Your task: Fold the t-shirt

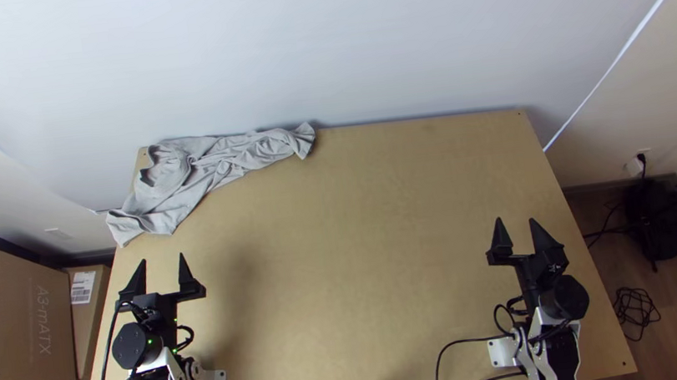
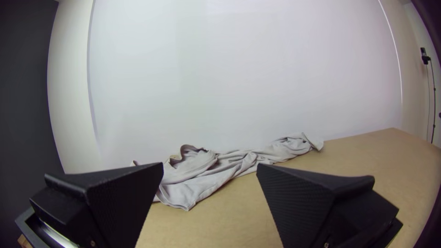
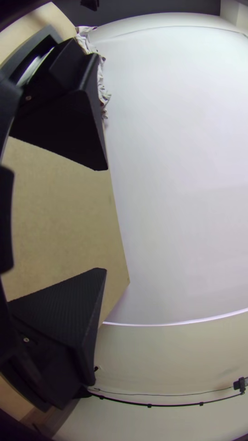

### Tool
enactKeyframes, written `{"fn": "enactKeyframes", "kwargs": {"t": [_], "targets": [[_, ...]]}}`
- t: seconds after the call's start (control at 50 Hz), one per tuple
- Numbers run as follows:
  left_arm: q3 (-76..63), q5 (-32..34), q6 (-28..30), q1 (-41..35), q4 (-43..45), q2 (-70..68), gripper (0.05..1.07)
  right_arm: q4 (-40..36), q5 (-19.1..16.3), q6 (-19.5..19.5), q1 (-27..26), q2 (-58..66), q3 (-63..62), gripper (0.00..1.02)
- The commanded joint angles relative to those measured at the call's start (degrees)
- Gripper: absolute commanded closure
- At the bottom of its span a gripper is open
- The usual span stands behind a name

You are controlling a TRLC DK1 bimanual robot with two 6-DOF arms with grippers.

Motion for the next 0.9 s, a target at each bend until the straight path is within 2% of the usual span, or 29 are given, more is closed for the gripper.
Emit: {"fn": "enactKeyframes", "kwargs": {"t": [0.0, 0.68, 0.78, 0.88], "targets": [[-2.20, -0.09, 1.37, 0.39, -1.50, -0.36, 0.10, -0.80, 0.41, -0.42, -0.30, -0.47, -0.14, 0.04], [-2.20, -0.09, 1.28, 0.48, -1.50, -0.36, 0.10, -0.80, 0.41, -0.33, -0.30, -0.47, -0.14, 0.04], [-2.20, -0.09, -6.36, 1.09, -1.50, -0.36, 0.10, -0.80, 0.41, -0.15, 2.08, -0.47, -0.23, 0.04], [-2.20, -1.14, -5.84, 4.17, -2.03, -0.27, 0.10, -0.89, 0.41, 0.02, 3.66, -0.47, -0.14, 0.04]]}}
